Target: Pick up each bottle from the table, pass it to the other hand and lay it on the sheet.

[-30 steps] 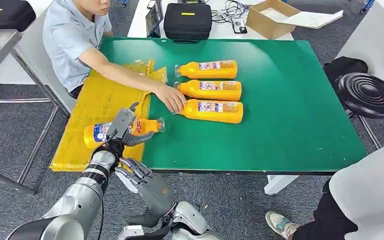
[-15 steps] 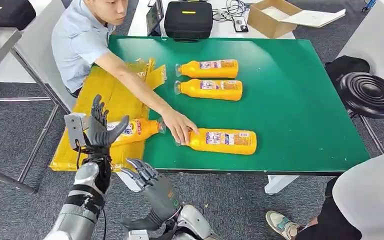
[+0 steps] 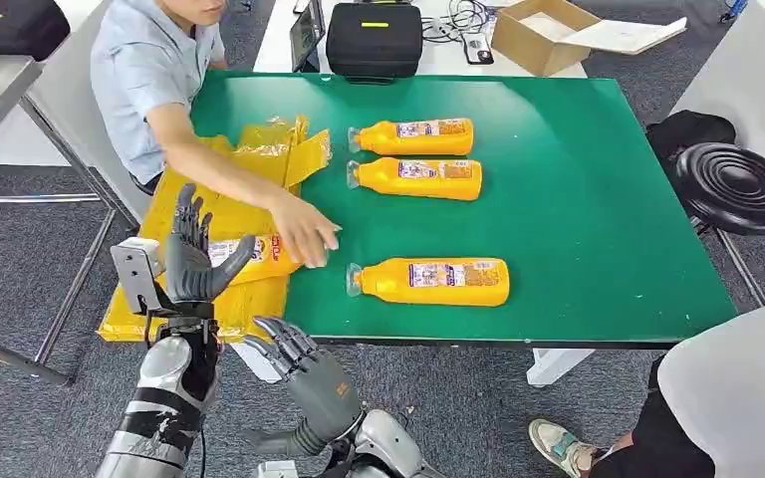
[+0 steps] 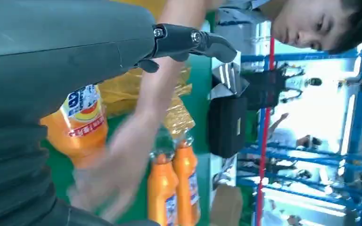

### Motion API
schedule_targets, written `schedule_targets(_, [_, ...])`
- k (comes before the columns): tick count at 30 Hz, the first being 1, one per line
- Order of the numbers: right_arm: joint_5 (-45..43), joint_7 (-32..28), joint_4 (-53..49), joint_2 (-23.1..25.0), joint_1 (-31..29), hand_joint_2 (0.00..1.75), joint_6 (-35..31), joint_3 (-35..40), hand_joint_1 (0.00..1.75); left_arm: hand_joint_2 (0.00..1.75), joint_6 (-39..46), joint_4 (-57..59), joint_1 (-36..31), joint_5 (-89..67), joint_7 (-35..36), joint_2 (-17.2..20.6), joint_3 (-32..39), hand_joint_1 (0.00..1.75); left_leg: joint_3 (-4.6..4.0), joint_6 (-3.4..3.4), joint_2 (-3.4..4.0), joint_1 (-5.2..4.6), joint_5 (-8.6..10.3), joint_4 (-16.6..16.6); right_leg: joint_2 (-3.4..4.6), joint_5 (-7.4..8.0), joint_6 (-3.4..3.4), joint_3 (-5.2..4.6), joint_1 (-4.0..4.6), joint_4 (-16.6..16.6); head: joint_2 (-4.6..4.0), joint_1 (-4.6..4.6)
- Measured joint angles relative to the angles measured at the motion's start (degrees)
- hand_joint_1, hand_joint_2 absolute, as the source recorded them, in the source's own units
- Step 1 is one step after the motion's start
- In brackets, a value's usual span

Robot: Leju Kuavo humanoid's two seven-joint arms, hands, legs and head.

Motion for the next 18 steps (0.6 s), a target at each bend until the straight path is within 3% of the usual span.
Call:
schedule_targets(5, [9.3, 0.0, -4.8, -1.7, 3.3, 1.75, 0.0, -6.0, 0.0, 1.75, 1.1, -7.5, 3.7, 9.8, -1.4, 0.9, -0.5, 0.0, -0.03, 0.0, -0.01, -0.01, -0.02, 0.0, 0.0, -0.01, 0.0, -0.01, -0.01, 0.0, 0.0, -0.02])
schedule_targets(10, [9.4, 1.1, -14.1, -5.7, 8.5, 1.75, -0.2, -14.7, 0.0, 1.75, 3.8, -13.6, 8.2, 11.7, -0.8, 2.7, 1.5, 0.0, -0.06, 0.03, -0.04, -0.02, -0.04, 0.0, -0.01, -0.03, 0.0, -0.01, -0.02, 0.0, 0.0, 0.02])
schedule_targets(12, [19.2, 6.3, -16.6, -6.1, 11.0, 1.75, -0.3, -21.3, 0.0, 1.75, 6.5, -16.2, 12.0, 3.1, -1.7, 3.6, 1.6, 0.0, -0.04, -0.01, 0.02, -0.05, -0.1, 0.0, 0.01, -0.03, 0.01, -0.04, -0.03, -0.1, 0.0, -0.04])
schedule_targets(14, [28.4, 5.8, -16.1, -7.2, 11.4, 1.75, -0.4, -32.6, 0.0, 1.75, 7.9, -19.5, 16.7, -2.6, -3.4, 3.6, 1.2, 0.0, -0.05, 0.02, -0.03, -0.11, -0.09, 0.0, -0.01, -0.03, 0.03, -0.08, -0.1, -0.1, 0.0, -0.09])
schedule_targets(18, [33.8, 3.8, -14.3, -8.1, 9.6, 1.75, -0.4, -51.3, 0.0, 1.75, 13.1, -23.2, 21.0, -8.3, -5.8, 3.7, 0.7, 0.0, -0.09, 0.09, -0.34, -0.12, -0.06, 0.0, -0.25, -0.07, 0.18, 0.05, -0.13, -0.1, 0.0, 0.11])
